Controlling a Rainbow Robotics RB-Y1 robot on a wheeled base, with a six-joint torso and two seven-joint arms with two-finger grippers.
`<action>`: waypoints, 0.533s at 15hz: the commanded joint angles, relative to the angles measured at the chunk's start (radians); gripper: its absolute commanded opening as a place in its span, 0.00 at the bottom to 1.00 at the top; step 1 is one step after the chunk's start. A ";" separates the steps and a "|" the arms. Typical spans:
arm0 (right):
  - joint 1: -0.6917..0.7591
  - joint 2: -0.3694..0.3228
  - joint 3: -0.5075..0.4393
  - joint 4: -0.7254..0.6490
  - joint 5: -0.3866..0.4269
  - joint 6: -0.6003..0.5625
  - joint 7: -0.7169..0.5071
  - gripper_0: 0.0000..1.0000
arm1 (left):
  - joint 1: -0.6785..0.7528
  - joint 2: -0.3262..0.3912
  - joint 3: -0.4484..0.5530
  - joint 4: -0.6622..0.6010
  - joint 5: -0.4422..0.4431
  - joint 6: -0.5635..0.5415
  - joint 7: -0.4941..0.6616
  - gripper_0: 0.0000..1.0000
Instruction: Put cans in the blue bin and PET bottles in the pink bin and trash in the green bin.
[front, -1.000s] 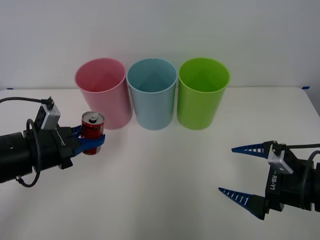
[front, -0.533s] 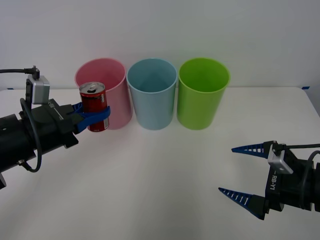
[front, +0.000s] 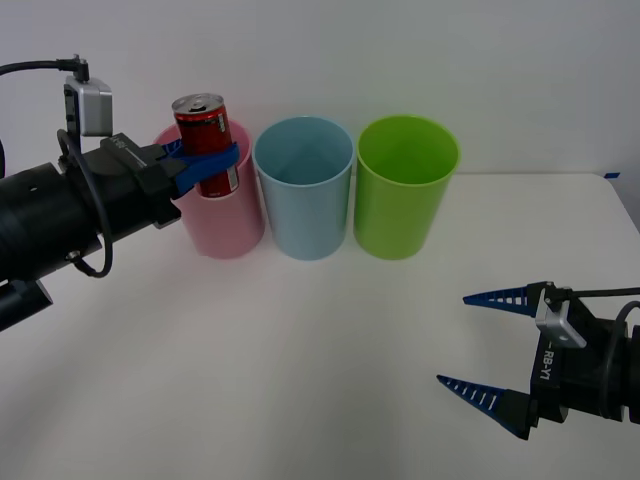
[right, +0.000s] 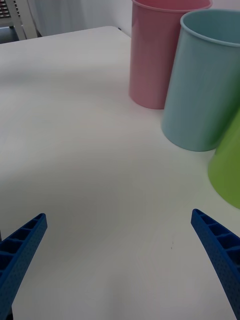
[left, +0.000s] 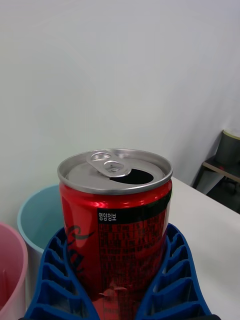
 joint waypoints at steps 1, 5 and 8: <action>0.000 0.000 0.000 0.000 0.000 0.000 0.000 1.00 | -0.128 0.002 -0.070 0.087 -0.006 0.002 0.023 0.00; 0.000 0.000 0.000 0.000 0.000 0.000 0.000 1.00 | -0.331 -0.001 -0.209 0.219 -0.007 0.057 0.080 0.00; 0.000 0.000 0.000 0.000 0.000 0.000 0.000 1.00 | -0.484 -0.066 -0.298 0.365 -0.010 0.081 0.072 0.00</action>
